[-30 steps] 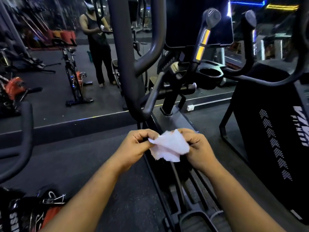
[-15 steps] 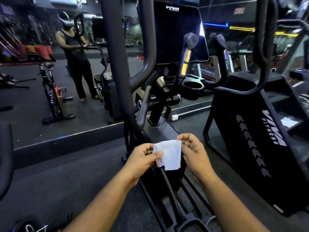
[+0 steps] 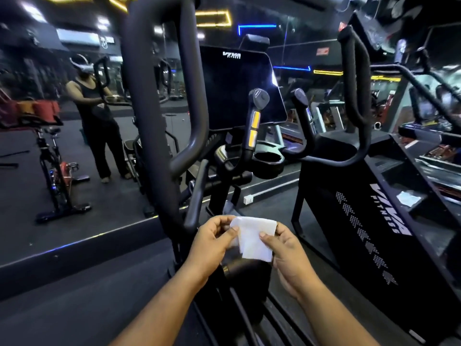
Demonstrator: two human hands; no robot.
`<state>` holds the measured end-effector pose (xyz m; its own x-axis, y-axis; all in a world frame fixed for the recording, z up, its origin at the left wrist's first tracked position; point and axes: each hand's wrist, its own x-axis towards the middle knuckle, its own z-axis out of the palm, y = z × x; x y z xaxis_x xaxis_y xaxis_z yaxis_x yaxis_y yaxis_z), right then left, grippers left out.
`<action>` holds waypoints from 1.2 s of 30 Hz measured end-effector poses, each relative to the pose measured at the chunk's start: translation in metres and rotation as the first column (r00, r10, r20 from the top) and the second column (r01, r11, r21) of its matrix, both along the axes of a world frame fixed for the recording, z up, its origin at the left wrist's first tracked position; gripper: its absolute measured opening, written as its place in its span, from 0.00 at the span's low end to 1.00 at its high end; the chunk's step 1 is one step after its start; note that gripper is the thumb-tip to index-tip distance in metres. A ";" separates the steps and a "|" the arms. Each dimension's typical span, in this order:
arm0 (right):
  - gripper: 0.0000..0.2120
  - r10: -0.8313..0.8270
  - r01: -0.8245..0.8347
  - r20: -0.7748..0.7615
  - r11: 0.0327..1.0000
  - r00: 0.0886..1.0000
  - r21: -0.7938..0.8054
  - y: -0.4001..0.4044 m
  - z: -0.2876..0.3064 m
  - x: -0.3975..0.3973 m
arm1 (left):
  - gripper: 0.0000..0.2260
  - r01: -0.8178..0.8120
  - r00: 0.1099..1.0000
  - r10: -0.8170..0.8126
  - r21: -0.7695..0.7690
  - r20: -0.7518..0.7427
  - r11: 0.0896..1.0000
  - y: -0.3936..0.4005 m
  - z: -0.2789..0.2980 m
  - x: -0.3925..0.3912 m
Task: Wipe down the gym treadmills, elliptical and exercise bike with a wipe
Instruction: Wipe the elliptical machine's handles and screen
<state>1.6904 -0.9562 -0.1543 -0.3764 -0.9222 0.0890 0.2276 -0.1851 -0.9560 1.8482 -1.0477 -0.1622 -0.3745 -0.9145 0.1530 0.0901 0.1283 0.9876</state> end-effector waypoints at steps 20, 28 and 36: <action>0.06 -0.220 0.069 -0.530 0.955 0.819 -0.288 -0.150 0.140 -0.118 | 0.16 -0.221 0.974 0.225 -0.326 -0.024 0.919 -0.116 0.114 -0.107; 0.21 -0.717 -0.033 -0.639 0.658 0.278 -0.752 -0.210 0.204 -0.125 | 0.23 -0.140 0.983 0.130 -0.073 -0.128 0.988 -0.161 0.130 -0.147; 0.26 -0.646 -0.483 -0.670 0.747 -0.365 -0.457 -0.236 0.103 -0.140 | 0.28 -0.015 0.965 0.002 -0.046 -0.263 0.999 -0.178 0.104 -0.148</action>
